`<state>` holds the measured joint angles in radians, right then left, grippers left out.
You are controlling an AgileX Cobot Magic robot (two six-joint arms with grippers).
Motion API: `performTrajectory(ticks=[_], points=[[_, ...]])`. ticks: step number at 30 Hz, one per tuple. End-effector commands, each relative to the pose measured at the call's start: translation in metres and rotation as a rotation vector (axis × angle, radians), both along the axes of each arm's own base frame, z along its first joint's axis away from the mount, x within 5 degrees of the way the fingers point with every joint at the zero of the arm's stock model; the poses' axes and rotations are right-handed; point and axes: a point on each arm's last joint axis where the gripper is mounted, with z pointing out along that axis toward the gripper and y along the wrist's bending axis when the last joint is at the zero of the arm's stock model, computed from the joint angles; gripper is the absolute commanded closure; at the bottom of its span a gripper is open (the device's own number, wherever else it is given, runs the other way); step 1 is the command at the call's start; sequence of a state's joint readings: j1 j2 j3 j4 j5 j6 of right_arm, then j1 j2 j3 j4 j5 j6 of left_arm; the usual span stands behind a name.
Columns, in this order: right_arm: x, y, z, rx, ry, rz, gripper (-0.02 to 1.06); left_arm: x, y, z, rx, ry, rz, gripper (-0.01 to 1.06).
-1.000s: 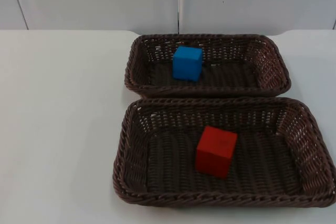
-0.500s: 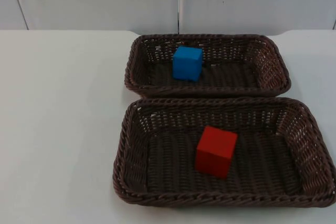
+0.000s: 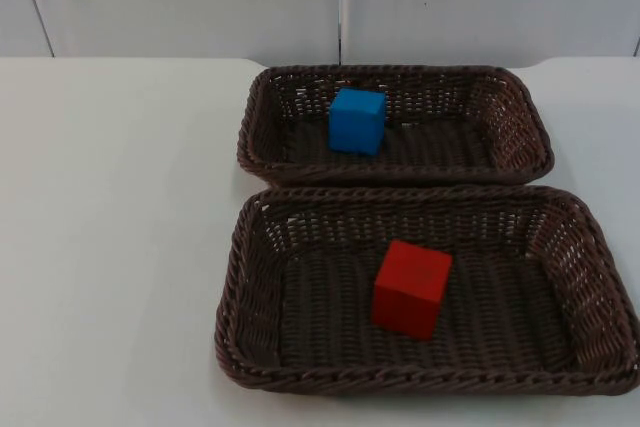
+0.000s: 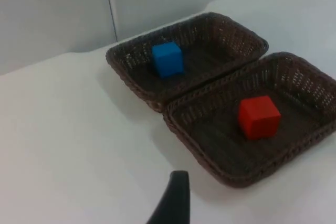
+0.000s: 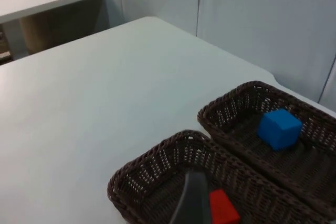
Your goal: Pick up one cube with the left hand and place it into the upper basket. Pick up one cube with the right hand and place it into the lower basket.
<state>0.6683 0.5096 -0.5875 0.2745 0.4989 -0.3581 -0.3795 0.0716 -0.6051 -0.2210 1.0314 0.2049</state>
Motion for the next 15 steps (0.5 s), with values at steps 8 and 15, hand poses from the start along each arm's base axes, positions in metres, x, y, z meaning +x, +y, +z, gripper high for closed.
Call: performTrajectory(ticks=[8, 15], points=[[-0.017, -0.022, -0.003, -0.026, 0.016, -0.076, 0.4, -0.009, 0.013, -0.01, -0.008, 0.023, 0.107, 0.25], [-0.032, -0.038, -0.005, -0.036, -0.004, -0.105, 0.4, 0.003, 0.01, -0.032, 0.014, 0.087, 0.13, 0.25]])
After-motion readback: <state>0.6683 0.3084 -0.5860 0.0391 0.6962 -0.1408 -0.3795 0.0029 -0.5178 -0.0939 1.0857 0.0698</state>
